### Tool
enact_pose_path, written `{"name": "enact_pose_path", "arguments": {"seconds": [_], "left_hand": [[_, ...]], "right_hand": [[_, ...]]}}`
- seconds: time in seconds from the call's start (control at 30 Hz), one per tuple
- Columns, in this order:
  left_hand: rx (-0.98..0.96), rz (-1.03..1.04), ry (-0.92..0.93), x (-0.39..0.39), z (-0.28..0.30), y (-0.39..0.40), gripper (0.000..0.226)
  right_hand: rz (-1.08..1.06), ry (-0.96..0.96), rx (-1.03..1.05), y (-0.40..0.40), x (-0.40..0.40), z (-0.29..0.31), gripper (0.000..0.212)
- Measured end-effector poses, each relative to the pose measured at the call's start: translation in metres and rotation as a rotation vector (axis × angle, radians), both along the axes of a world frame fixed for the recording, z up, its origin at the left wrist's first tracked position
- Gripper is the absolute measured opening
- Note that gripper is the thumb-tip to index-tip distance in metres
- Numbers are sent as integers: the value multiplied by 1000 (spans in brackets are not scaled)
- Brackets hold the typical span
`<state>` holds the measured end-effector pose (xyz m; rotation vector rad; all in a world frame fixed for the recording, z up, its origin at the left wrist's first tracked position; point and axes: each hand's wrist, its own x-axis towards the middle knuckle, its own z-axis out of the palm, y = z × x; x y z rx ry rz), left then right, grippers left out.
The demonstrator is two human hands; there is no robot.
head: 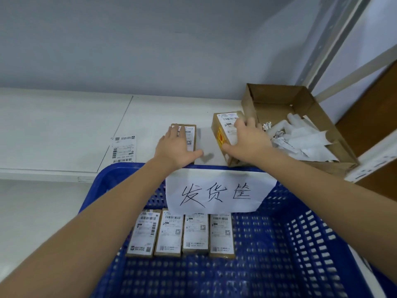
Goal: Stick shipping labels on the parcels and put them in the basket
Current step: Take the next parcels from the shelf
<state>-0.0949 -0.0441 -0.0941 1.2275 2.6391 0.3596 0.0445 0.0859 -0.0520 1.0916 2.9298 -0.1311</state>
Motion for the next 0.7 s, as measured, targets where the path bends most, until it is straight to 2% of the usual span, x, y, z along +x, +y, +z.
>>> {"name": "enact_pose_path", "arguments": {"seconds": [0.2, 0.33, 0.47, 0.57, 0.7], "left_hand": [[60, -112, -10, 35, 32, -27, 97], [49, -205, -10, 62, 51, -52, 104], [126, -272, -39, 91, 68, -80, 110], [110, -377, -49, 111, 74, -103, 116], [71, -481, -52, 140, 78, -128, 117]], "right_hand": [[231, 48, 78, -37, 37, 23, 69], [419, 51, 108, -54, 82, 33, 73], [606, 47, 150, -68, 130, 37, 69], [740, 8, 160, -75, 160, 35, 66], [838, 80, 134, -88, 187, 33, 65]]}}
